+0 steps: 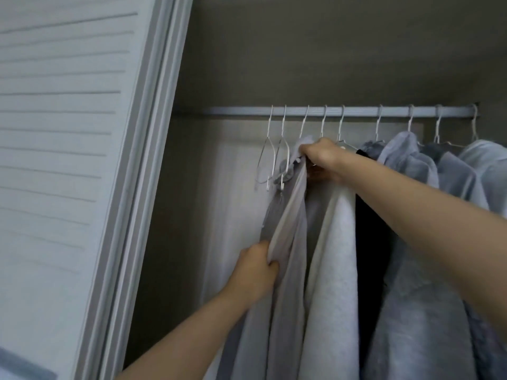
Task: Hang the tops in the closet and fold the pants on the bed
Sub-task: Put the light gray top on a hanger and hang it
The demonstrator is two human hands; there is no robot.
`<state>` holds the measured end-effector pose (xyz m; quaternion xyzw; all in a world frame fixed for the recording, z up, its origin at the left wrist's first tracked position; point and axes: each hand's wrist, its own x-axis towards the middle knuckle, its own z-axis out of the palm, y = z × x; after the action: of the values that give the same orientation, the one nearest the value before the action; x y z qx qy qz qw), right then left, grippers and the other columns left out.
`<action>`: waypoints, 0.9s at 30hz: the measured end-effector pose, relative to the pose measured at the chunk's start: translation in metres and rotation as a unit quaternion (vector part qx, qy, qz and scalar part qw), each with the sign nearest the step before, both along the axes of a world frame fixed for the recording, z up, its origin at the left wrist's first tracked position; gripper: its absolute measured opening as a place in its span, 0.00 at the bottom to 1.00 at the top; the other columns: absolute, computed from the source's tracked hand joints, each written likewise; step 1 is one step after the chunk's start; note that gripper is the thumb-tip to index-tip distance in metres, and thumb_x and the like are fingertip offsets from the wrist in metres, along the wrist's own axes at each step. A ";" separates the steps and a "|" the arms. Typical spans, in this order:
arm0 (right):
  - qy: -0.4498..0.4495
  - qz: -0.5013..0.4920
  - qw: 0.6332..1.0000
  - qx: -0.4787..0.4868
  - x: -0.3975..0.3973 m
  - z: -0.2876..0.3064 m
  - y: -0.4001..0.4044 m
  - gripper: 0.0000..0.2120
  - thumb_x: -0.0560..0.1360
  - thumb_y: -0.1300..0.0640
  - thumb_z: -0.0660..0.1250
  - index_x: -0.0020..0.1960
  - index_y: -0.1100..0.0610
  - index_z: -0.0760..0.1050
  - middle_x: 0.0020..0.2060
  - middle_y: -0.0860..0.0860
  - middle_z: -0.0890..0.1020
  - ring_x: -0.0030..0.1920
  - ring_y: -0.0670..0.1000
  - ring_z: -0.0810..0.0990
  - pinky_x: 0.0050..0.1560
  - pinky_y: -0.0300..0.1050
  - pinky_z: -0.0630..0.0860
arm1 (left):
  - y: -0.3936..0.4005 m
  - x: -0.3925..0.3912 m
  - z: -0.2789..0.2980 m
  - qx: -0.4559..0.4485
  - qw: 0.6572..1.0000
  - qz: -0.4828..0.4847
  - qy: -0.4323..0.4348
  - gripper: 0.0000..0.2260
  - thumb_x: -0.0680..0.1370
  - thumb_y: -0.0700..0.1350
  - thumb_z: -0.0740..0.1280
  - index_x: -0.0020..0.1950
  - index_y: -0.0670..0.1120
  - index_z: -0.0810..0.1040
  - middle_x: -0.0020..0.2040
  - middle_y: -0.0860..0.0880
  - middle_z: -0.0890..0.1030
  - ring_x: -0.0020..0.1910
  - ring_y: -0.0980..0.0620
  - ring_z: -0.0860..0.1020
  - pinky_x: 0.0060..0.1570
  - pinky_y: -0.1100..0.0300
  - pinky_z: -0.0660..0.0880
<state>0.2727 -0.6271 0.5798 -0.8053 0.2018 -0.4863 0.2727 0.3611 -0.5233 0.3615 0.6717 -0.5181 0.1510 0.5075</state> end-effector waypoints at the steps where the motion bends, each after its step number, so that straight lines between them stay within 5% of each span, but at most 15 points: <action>1: 0.005 0.013 1.000 0.010 -0.007 -0.004 0.005 0.07 0.76 0.58 0.60 0.43 0.59 0.73 0.41 0.60 0.78 0.39 0.57 0.78 0.42 0.51 0.79 | 0.005 -0.002 -0.002 0.004 1.000 0.004 0.001 0.11 0.75 0.36 0.64 0.55 0.42 0.80 0.46 0.51 0.79 0.47 0.55 0.77 0.34 0.83 0.62; 4: 0.035 0.031 0.999 0.010 -0.034 -0.023 0.023 0.05 0.77 0.56 0.59 0.49 0.58 0.72 0.39 0.57 0.76 0.39 0.55 0.77 0.41 0.46 0.77 | 0.031 -0.017 -0.012 0.032 0.999 0.019 0.006 0.08 0.75 0.37 0.64 0.51 0.44 0.80 0.44 0.49 0.80 0.47 0.50 0.80 0.37 0.74 0.68; 8: 0.062 0.052 0.996 -0.031 -0.074 -0.062 0.056 0.07 0.75 0.58 0.61 0.38 0.56 0.70 0.32 0.54 0.71 0.35 0.52 0.71 0.37 0.44 0.70 | 0.069 -0.045 -0.030 0.081 0.995 0.063 0.017 0.14 0.76 0.38 0.64 0.34 0.51 0.65 0.40 0.42 0.78 0.43 0.42 0.78 0.28 0.67 0.64; 11: 0.096 0.058 0.992 -0.065 -0.098 -0.098 0.079 0.05 0.74 0.57 0.62 0.48 0.57 0.72 0.39 0.56 0.71 0.42 0.53 0.71 0.44 0.47 0.70 | 0.101 -0.066 -0.050 0.126 0.990 0.063 0.017 0.04 0.78 0.38 0.62 0.51 0.43 0.74 0.46 0.42 0.79 0.47 0.42 0.79 0.43 0.59 0.76; 14: 0.121 0.078 0.988 -0.046 -0.116 -0.143 0.102 0.17 0.76 0.54 0.63 0.64 0.55 0.69 0.50 0.51 0.77 0.52 0.51 0.77 0.55 0.46 0.75 | 0.138 -0.086 -0.072 0.169 0.982 0.071 -0.033 0.18 0.79 0.41 0.62 0.69 0.46 0.68 0.59 0.44 0.79 0.55 0.41 0.79 0.53 0.50 0.78; 17: 0.130 0.117 0.983 -0.054 -0.128 -0.192 0.132 0.17 0.77 0.53 0.64 0.65 0.55 0.68 0.46 0.45 0.79 0.51 0.49 0.78 0.48 0.40 0.70 | 0.182 -0.109 -0.094 0.162 0.981 0.106 -0.035 0.20 0.78 0.42 0.62 0.70 0.49 0.67 0.58 0.50 0.80 0.55 0.45 0.79 0.55 0.54 0.76; 22: 0.160 0.207 0.965 -0.035 -0.140 -0.267 0.182 0.16 0.78 0.54 0.63 0.65 0.55 0.70 0.52 0.49 0.81 0.47 0.50 0.79 0.44 0.40 0.71 | 0.267 -0.156 -0.135 0.173 0.969 0.174 -0.014 0.17 0.79 0.43 0.62 0.68 0.51 0.70 0.50 0.53 0.82 0.50 0.51 0.80 0.52 0.58 0.76; 27: 0.209 0.358 0.909 -0.049 -0.171 -0.347 0.245 0.16 0.79 0.53 0.62 0.65 0.54 0.69 0.51 0.48 0.81 0.51 0.47 0.78 0.51 0.39 0.72 | 0.355 -0.233 -0.197 0.146 0.940 0.292 0.100 0.15 0.79 0.42 0.63 0.65 0.53 0.73 0.47 0.57 0.82 0.48 0.57 0.79 0.52 0.57 0.77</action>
<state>0.1016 -0.3818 0.2331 -0.9190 -0.0721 -0.1858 0.3403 0.1283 -0.1683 0.1643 0.8716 -0.2623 0.1476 0.3870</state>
